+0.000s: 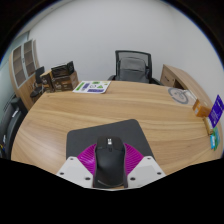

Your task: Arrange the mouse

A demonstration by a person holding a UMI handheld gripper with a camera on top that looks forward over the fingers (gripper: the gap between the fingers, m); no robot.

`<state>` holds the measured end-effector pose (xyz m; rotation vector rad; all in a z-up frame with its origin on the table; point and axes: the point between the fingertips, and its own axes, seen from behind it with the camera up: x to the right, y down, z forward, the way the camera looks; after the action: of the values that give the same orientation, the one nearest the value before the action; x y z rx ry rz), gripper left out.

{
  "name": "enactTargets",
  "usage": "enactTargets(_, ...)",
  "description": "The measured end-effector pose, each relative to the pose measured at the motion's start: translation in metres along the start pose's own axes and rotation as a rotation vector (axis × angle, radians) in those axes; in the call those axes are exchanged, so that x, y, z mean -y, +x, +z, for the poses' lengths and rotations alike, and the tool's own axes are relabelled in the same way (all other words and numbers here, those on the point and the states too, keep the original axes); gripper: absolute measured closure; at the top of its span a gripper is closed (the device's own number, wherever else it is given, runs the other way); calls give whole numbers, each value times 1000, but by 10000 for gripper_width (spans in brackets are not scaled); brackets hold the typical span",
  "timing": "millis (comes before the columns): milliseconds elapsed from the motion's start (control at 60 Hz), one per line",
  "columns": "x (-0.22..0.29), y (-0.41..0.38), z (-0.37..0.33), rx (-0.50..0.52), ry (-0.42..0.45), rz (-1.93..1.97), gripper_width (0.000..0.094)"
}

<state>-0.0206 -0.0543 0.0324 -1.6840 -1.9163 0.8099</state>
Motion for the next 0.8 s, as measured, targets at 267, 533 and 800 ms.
enactTargets(267, -40, -3, 21, -29, -43, -18, 585)
enactTargets(533, -42, -5, 20, -31, -41, -27, 240)
enactTargets(800, -12, 0, -85, -82, -6, 11, 85)
